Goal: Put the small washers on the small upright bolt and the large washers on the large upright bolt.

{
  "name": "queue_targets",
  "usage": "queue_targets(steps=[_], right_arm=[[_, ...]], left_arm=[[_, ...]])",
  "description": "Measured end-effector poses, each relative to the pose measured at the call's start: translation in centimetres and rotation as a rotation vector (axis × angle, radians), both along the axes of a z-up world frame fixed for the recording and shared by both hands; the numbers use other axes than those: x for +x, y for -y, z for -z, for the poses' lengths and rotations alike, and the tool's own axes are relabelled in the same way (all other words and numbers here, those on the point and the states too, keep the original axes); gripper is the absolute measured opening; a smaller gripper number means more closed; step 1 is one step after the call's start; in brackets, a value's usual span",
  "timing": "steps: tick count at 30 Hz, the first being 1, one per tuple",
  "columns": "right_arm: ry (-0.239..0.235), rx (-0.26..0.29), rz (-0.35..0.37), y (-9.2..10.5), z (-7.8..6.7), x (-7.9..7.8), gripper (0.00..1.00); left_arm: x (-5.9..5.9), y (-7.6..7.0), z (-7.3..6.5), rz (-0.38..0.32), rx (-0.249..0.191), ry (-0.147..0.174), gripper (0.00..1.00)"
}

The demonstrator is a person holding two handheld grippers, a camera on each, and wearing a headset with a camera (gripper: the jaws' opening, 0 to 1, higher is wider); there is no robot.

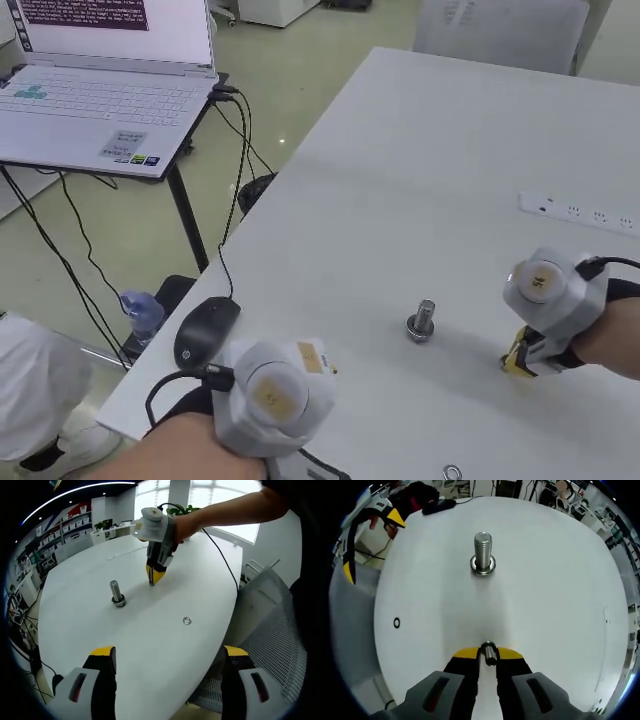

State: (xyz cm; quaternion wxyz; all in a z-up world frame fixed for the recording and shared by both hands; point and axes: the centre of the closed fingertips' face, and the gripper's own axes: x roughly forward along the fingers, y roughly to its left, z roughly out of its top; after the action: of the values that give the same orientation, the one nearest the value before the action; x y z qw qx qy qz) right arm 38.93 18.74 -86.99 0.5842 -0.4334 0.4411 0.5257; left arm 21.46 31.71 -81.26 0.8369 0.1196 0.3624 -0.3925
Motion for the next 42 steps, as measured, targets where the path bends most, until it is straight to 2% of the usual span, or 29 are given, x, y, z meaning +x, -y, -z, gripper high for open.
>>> queue_targets(steps=[8,17,26,33,35,42], right_arm=[[0.002,0.002,0.004,0.0,0.0,0.0,0.13],[0.01,0.004,-0.002,-0.1,0.0,0.0,0.14],[0.012,0.016,-0.003,-0.2,-0.2,0.2,0.18],[0.015,0.041,-0.001,-0.3,-1.3,0.3,0.22],[0.017,0.071,-0.031,-0.8,-1.9,0.2,0.22],[0.028,0.085,-0.072,-1.6,-3.0,-0.3,0.26]], left_arm=[[-0.4,0.1,0.1,0.003,0.004,-0.01,0.85],[-0.4,0.2,-0.2,0.004,0.007,-0.005,0.84],[-0.6,0.1,-0.3,0.004,0.004,0.001,0.84],[-1.0,0.1,-0.5,0.01,0.012,-0.003,0.84],[-0.9,0.1,-0.8,0.011,0.014,0.005,0.84],[-0.6,0.0,-1.7,0.008,0.007,0.024,0.84]])
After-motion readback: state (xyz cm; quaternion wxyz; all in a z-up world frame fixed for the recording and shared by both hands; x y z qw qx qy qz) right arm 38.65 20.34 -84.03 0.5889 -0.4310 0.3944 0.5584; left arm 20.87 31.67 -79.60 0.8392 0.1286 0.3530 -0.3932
